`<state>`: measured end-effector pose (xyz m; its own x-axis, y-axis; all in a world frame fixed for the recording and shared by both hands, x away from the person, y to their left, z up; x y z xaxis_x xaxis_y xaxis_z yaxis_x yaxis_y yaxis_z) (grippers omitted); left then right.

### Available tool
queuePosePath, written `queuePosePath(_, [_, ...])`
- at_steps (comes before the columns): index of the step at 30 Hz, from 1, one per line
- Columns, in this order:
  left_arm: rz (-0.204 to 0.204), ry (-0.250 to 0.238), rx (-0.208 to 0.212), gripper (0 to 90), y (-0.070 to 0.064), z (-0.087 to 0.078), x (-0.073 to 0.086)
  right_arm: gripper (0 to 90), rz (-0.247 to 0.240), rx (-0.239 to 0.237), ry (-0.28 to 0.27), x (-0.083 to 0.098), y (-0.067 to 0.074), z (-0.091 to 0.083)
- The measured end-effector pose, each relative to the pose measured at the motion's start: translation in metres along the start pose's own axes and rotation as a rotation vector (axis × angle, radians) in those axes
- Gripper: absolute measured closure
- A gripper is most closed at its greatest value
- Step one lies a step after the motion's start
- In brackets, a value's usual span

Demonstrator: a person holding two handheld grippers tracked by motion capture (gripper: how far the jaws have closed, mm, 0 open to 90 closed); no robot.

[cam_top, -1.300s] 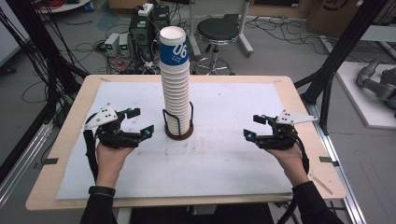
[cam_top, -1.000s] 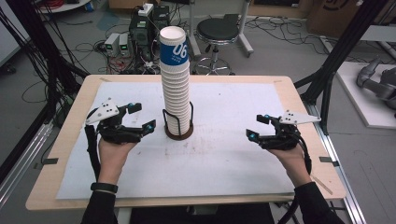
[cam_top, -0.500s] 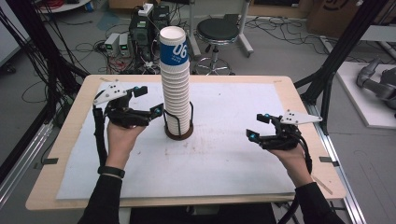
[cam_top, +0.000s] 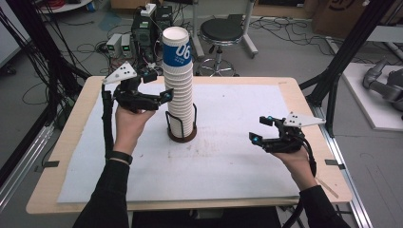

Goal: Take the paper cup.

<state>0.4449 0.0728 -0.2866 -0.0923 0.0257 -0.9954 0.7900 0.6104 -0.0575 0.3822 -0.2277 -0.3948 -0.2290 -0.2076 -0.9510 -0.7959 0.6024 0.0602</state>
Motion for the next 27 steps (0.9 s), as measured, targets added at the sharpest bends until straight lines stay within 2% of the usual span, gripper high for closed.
queuePosePath(12, [0.021, 0.018, 0.016, 7.0, -0.002, 0.024, -0.018, 19.7, -0.005, -0.021, 0.007, 0.001, 0.004, 0.002])
queuePosePath(15, [0.025, 0.031, 0.014, 6.9, 0.0, 0.028, -0.019, 19.7, -0.008, -0.023, 0.007, 0.001, 0.004, 0.003])
queuePosePath(21, [0.008, 0.039, 0.007, 6.9, 0.005, 0.035, -0.014, 19.7, -0.014, -0.031, 0.009, 0.001, 0.006, 0.004])
queuePosePath(27, [0.004, 0.028, 0.025, 7.2, 0.006, 0.037, -0.014, 19.7, -0.015, -0.042, 0.009, 0.0, 0.011, 0.006])
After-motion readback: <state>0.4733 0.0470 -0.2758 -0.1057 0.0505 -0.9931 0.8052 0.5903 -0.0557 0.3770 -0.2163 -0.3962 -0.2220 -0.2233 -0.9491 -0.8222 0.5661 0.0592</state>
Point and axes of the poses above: each handheld gripper's, and its own axes: z roughly forward along the jaws, x roughly out of its underside, y roughly to its left, the point moved 10 cm from there along z, roughly forward along the jaws, and after that the axes turned 2 degrees about -y, right-handed, at the moved point
